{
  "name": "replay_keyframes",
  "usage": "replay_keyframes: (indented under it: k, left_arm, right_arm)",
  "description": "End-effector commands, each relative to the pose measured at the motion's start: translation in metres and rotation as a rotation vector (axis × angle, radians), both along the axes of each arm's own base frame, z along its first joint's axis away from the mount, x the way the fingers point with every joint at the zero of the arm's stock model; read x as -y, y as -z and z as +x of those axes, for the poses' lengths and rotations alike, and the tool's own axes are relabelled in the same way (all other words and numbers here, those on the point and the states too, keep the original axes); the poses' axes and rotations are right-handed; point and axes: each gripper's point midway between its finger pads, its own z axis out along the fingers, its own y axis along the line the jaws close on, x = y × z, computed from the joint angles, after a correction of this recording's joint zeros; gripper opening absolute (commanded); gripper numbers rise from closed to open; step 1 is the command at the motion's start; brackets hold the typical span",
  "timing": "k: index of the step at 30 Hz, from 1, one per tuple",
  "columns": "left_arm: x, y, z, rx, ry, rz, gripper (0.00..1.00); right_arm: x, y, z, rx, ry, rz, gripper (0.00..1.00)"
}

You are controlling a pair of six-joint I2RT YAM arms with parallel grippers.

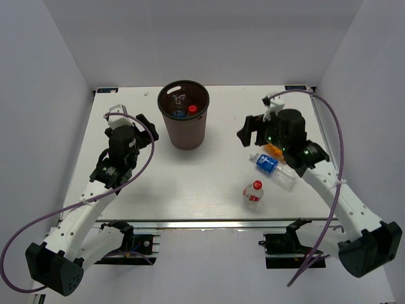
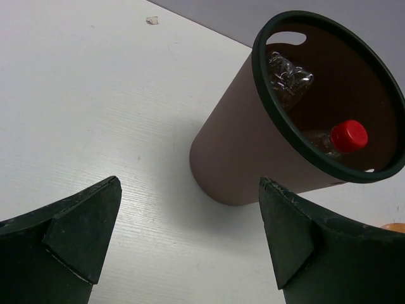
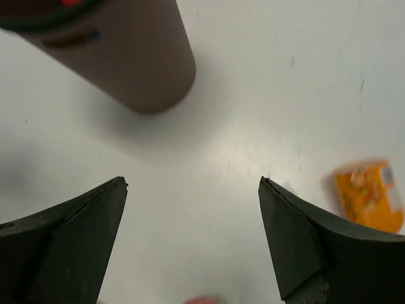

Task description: Put the plastic bottles in the bin

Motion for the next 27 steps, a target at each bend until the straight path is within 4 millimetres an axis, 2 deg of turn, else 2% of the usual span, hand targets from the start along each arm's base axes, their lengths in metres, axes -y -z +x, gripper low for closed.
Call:
replay_keyframes:
  k: [1,2,5,6,10,15,20,26,27]
  left_arm:
    - [0.003,-0.011,-0.003,0.017,0.025,-0.003,0.98]
    - [0.004,-0.01,-0.003,0.015,0.031,-0.004,0.98]
    - [0.008,-0.005,-0.004,0.007,0.053,-0.012,0.98]
    - [0.01,-0.002,-0.004,0.003,0.062,-0.014,0.98]
    - [0.011,0.008,-0.005,-0.013,0.07,-0.013,0.98]
    - [0.011,0.013,-0.005,-0.029,0.062,-0.012,0.98]
    - [0.008,0.019,-0.007,-0.041,0.049,-0.016,0.98]
    - [0.006,0.023,-0.006,-0.058,0.029,-0.013,0.98]
    - [0.005,0.023,-0.006,-0.058,0.022,-0.016,0.98]
  right_arm:
    - [0.02,0.036,-0.032,-0.176,0.144,0.037,0.9]
    - [0.03,0.056,-0.044,-0.264,0.189,-0.005,0.89]
    - [0.036,0.085,-0.075,-0.392,0.231,-0.115,0.89]
    - [0.035,0.1,-0.095,-0.448,0.204,-0.171,0.89]
    - [0.034,0.123,-0.125,-0.527,0.183,-0.241,0.89]
    - [0.043,0.127,-0.135,-0.542,0.23,-0.286,0.88]
    - [0.046,0.142,-0.155,-0.614,0.202,-0.322,0.85]
    - [0.045,0.133,-0.159,-0.607,0.184,-0.301,0.75]
    - [0.045,0.131,-0.158,-0.599,0.186,-0.294,0.71]
